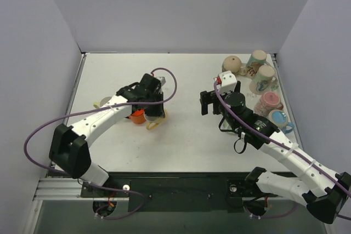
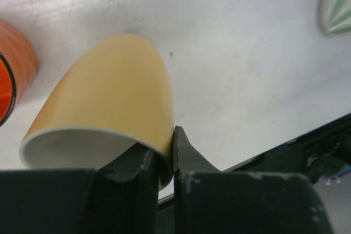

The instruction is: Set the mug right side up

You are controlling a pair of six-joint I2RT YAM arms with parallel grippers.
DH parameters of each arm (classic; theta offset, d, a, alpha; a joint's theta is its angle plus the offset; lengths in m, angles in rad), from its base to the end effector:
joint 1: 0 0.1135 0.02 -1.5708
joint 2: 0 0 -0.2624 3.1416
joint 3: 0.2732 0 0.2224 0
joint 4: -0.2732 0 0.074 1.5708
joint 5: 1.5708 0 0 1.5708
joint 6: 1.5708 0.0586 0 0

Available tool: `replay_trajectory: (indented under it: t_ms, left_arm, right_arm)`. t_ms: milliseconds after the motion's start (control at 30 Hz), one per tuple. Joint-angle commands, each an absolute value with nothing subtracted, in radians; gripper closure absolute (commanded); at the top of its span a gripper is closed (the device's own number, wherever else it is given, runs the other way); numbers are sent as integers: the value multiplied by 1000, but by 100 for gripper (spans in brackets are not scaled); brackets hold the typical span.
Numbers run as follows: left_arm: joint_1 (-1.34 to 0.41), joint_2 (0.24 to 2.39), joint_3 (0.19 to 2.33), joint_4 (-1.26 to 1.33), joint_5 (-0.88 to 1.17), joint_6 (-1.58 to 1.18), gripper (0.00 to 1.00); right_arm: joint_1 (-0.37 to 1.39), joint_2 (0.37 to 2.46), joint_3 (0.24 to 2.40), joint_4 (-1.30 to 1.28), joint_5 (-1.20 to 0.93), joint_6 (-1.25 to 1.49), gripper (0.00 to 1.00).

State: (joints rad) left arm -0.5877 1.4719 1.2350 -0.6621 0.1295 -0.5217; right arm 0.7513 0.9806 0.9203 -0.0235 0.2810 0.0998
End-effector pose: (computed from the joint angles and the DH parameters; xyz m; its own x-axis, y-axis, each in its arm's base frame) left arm 0.2443 -0.1718 0.2793 -0.8721 -0.0128 -0.4892 0.2101 0.8931 -0.3978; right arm 0.1727 0.1391 0.3676 -0.1061 0.0319 -0.9938 -0.4455 0.8920 0.0762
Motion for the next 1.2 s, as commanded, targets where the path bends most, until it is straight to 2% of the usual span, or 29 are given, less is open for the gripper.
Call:
replay_trajectory:
  t_ms: [0, 267, 700, 767, 800, 833, 867, 1033, 1167]
  left_arm:
    - [-635, 1561, 1350, -755, -104, -521, 98]
    - [-649, 1716, 1439, -828, -238, -598, 94]
    - [-646, 1939, 1586, -914, -84, -591, 91]
    - [-643, 1950, 1592, -917, -60, -578, 82]
    - [-641, 1948, 1594, -917, -57, -574, 73]
    - [-638, 1945, 1597, -917, -57, -569, 68]
    - [-632, 1939, 1600, -916, -52, -558, 53]
    - [-615, 1916, 1626, -925, -40, -532, 50]
    - [-612, 1884, 1637, -940, -41, -477, 50]
  right_arm:
    - [744, 954, 890, -64, 387, 66, 4]
    - [674, 910, 827, -66, 371, 67, 4]
    - [615, 894, 781, -37, 327, 68, 4]
    - [600, 894, 778, -38, 318, 60, 3]
    - [594, 893, 776, -40, 313, 57, 3]
    - [575, 893, 779, -43, 305, 52, 2]
    - [565, 894, 782, -54, 287, 48, 2]
    - [416, 905, 843, -139, 180, -37, 0]
    - [152, 903, 883, -238, -56, -149, 0]
